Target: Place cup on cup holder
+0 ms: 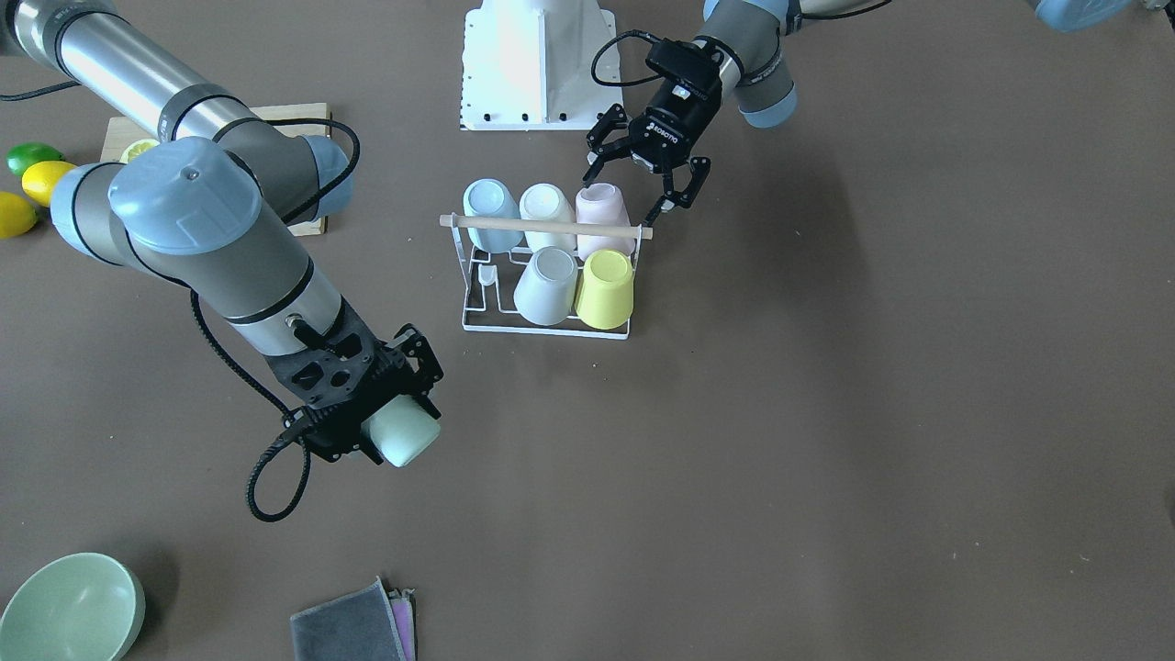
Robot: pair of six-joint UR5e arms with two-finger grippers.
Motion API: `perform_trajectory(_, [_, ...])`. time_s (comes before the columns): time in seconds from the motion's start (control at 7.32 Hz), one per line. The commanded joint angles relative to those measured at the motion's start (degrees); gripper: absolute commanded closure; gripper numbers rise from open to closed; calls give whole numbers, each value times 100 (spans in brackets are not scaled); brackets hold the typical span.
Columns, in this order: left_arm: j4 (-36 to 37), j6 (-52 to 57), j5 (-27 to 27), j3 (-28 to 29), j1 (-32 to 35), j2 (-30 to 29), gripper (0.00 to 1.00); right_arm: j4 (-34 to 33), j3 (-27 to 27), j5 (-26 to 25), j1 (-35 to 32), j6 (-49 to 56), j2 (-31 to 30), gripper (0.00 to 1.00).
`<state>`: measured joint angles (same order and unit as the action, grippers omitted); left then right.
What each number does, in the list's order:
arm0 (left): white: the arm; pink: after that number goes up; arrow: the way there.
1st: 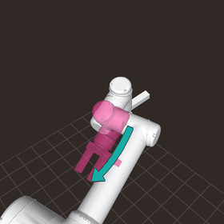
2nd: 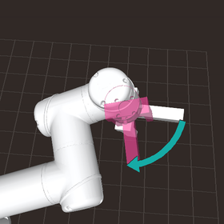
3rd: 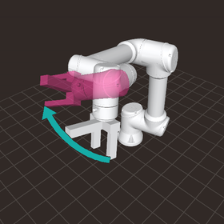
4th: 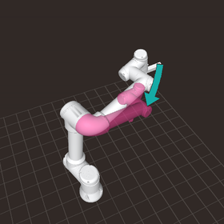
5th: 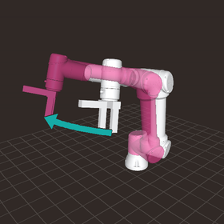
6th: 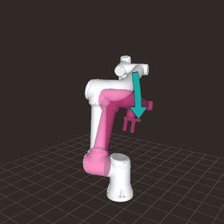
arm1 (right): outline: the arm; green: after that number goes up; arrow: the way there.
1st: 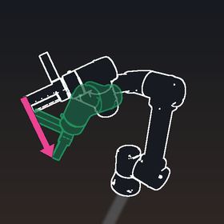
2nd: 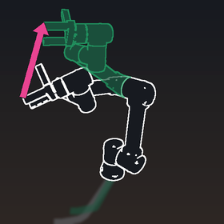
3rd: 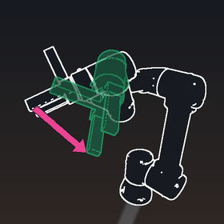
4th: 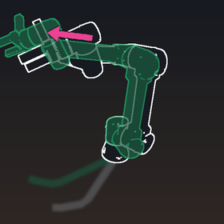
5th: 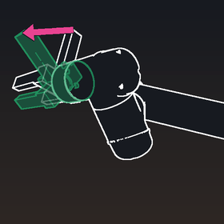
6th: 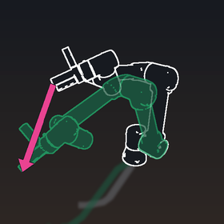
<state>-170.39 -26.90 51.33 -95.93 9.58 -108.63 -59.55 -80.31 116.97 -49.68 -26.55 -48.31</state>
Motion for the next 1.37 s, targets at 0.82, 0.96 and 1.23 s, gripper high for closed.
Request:
perform_trajectory(0.82, [85,-1299,708,-1208,96,2064,1,5806,216,-1210,204,-1391,-943,100])
perform_trajectory(0.96, [407,-1701,1077,-1217,323,2178,1,6963,731,-1438,379,-1832,-935,100])
perform_trajectory(1.23, [1600,-2485,2987,-1209,1680,2223,1,8317,1604,-1774,766,-1862,-699,100])
